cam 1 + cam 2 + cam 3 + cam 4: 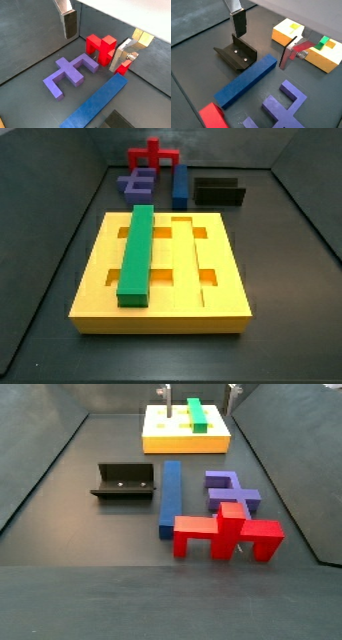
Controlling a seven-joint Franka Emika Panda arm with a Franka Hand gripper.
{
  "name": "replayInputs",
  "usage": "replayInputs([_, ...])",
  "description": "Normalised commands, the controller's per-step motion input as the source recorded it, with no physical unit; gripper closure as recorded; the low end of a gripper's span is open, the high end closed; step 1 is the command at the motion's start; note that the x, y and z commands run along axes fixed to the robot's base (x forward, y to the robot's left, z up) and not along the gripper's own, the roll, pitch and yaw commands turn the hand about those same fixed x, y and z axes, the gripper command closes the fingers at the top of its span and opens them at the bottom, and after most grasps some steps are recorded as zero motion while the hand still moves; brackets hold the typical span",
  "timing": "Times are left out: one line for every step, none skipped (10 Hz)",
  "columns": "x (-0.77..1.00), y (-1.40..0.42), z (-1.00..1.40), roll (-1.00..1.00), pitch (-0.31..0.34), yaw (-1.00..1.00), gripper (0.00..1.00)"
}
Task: Pick up the blue object. Move up. Move to above the board. Insert the blue object.
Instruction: Pick up the blue object.
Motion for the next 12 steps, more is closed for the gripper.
replayInputs([0.0, 0.0, -0.01, -0.01, 0.0, 0.0, 0.0])
replayInputs([0.06, 0.0, -0.09, -0.03, 0.0, 0.0, 0.0])
replayInputs([0.19, -0.01, -0.21, -0.05, 0.0, -0.06, 0.0])
replayInputs([0.05, 0.01, -0.39, -0.1, -0.017, -0.04, 0.0])
replayInputs([0.22, 0.0, -0.54, -0.14, -0.037, -0.09, 0.0])
replayInputs([0.19, 0.0, -0.6, -0.15, -0.07, -0.11, 0.0])
replayInputs([0.2, 0.0, -0.61, -0.14, -0.08, -0.12, 0.0])
replayInputs([0.15, 0.0, -0.62, -0.13, -0.091, -0.13, 0.0])
replayInputs([0.13, 0.0, -0.62, -0.05, -0.051, -0.12, 0.0])
replayInputs([0.04, 0.0, -0.61, -0.04, -0.074, -0.11, 0.0])
replayInputs([0.0, 0.0, -0.54, -0.08, -0.111, -0.09, 0.0])
replayInputs([0.0, 0.0, -0.49, -0.07, -0.107, -0.09, 0.0])
